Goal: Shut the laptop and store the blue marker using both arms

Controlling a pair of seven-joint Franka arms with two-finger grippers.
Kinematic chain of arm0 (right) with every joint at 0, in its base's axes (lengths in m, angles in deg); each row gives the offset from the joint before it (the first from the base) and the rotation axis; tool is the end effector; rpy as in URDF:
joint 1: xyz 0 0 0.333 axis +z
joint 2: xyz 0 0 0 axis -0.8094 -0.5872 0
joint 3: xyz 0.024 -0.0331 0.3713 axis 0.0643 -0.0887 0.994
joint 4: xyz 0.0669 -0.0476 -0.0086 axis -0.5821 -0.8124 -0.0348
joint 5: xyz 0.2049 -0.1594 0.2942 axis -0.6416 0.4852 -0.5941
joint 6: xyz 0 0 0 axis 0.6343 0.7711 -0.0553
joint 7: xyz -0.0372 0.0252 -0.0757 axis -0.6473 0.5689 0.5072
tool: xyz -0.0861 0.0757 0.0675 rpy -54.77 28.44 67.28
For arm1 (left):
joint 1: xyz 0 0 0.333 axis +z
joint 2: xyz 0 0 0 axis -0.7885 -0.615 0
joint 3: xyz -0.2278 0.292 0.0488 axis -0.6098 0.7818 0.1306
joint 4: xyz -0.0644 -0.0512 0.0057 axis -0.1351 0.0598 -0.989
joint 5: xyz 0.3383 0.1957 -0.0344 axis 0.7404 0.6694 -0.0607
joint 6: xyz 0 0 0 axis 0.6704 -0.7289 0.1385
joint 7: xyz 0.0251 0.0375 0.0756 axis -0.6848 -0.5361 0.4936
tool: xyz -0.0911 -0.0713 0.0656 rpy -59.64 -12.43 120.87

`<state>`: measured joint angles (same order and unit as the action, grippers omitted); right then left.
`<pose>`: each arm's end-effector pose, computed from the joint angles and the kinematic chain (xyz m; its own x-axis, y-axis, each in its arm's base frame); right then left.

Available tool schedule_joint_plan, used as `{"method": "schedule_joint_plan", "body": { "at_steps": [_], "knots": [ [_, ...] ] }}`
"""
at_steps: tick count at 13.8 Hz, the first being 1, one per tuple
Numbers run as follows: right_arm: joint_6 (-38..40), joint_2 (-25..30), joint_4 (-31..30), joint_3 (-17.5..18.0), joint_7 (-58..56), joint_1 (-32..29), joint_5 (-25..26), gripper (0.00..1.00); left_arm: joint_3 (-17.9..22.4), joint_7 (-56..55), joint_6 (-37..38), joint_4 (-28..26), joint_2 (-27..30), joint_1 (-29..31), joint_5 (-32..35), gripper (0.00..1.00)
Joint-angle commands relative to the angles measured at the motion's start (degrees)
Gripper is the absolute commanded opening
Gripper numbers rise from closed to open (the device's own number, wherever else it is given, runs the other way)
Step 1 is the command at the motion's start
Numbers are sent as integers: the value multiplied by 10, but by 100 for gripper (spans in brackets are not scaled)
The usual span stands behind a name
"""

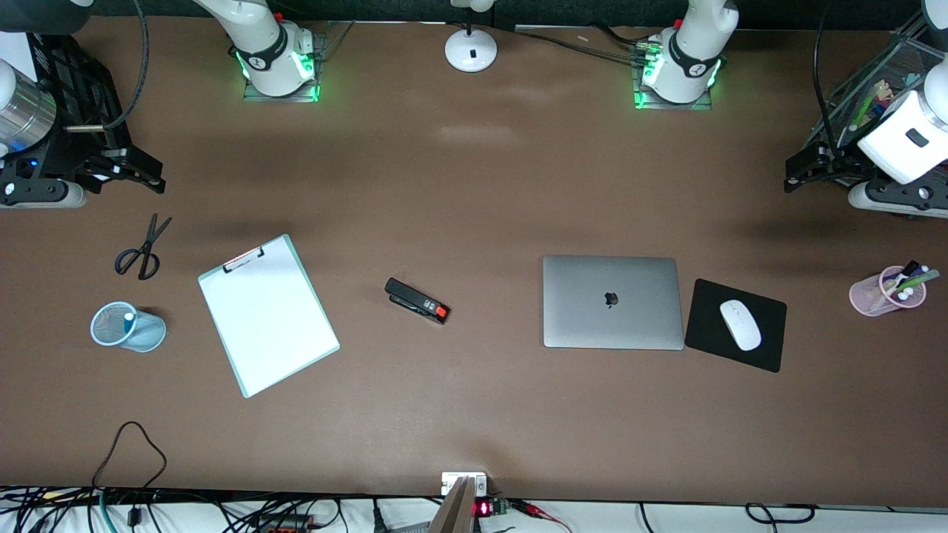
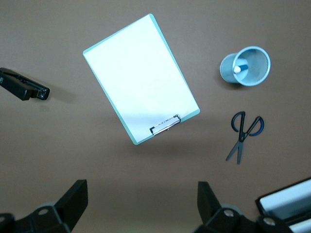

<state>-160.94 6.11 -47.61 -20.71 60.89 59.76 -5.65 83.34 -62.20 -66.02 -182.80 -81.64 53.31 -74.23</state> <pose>0.5570 0.0327 0.6174 0.9985 0.0493 -0.0252 0.0497 -0.9987 0.0138 0.5470 -0.0136 0.6146 0.9935 -0.0994 -0.0559 -0.0994 -0.9950 0.0028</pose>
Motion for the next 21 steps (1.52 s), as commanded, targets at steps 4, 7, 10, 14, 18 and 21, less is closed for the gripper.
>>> {"method": "schedule_joint_plan", "body": {
  "at_steps": [4, 7, 10, 14, 18, 21],
  "knots": [
    [-5, 10, -4, -1, -29, 0, -7, 100, 1, 14, -1, 9, -8, 1, 10, 100],
    [-5, 11, -4, -1, -29, 1, -10, 100, 0, 14, -1, 9, -8, 1, 10, 100],
    [-4, 18, -4, -2, -37, 1, -15, 100, 0, 14, -1, 9, -9, 1, 10, 100],
    [-3, 19, -4, -4, -38, 0, -14, 100, 0, 14, -1, 9, -9, 1, 10, 100],
    [-5, 19, -3, -6, -39, -3, -9, 100, 0, 14, -1, 9, -9, 1, 10, 100],
    [-17, 19, -2, -8, -38, -14, -3, 100, 0, 14, -1, 9, -9, 1, 10, 100]
  ]
}}
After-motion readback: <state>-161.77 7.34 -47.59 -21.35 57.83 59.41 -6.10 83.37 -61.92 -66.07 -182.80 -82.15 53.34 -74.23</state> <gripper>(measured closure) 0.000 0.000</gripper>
